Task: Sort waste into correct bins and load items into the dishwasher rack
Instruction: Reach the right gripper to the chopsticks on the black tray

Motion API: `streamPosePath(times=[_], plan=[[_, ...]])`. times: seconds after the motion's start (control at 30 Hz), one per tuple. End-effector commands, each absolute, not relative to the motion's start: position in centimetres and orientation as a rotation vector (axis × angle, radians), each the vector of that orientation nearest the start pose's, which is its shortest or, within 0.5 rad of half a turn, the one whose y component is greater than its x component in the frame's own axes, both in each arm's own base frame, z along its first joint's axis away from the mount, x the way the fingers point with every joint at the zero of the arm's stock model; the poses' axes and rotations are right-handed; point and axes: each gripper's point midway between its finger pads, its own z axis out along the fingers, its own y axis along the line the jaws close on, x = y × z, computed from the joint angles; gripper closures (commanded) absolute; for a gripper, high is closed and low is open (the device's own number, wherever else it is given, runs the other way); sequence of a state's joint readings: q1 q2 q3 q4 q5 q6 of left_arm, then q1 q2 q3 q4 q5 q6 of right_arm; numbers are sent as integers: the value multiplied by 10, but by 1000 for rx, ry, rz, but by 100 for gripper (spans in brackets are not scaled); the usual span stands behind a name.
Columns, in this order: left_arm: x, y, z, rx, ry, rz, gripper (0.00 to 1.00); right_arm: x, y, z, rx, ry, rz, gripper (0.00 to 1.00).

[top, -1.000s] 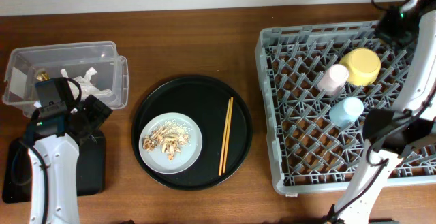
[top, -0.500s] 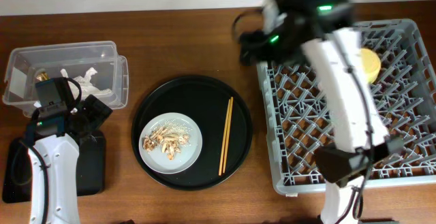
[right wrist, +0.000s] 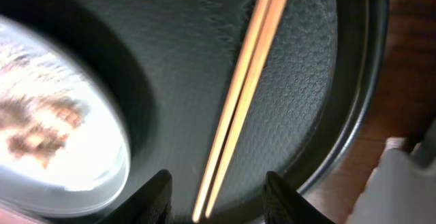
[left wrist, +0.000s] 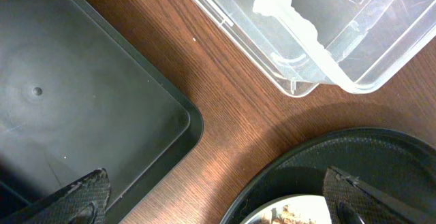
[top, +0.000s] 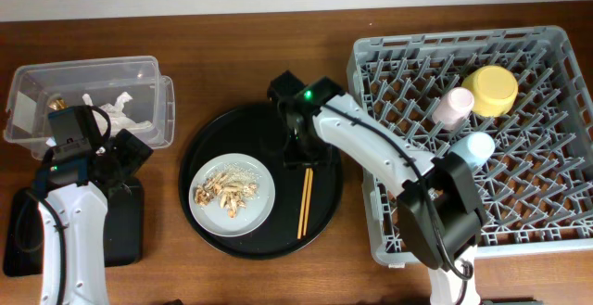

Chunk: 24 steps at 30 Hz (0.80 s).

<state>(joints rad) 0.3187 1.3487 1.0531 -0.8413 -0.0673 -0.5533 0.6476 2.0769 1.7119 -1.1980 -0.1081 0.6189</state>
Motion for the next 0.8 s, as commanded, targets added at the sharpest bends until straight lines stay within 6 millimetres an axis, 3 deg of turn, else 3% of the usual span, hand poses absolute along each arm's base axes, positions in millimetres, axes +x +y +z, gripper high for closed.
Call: streamPosePath(times=[0.0, 0.07, 0.1, 0.3, 0.77], plan=[[301, 114, 141, -1149, 2424, 28, 1, 303, 257, 53, 145, 3160, 75, 61], [301, 114, 141, -1149, 2424, 28, 1, 300, 261, 40, 176, 3150, 88, 73], [301, 114, 141, -1149, 2424, 28, 1, 298, 262, 36, 184, 3150, 89, 74], [301, 114, 141, -1149, 2424, 28, 1, 285, 254, 14, 253, 3167, 50, 73], [301, 114, 141, -1149, 2424, 28, 1, 293, 260, 13, 249, 3137, 92, 72]])
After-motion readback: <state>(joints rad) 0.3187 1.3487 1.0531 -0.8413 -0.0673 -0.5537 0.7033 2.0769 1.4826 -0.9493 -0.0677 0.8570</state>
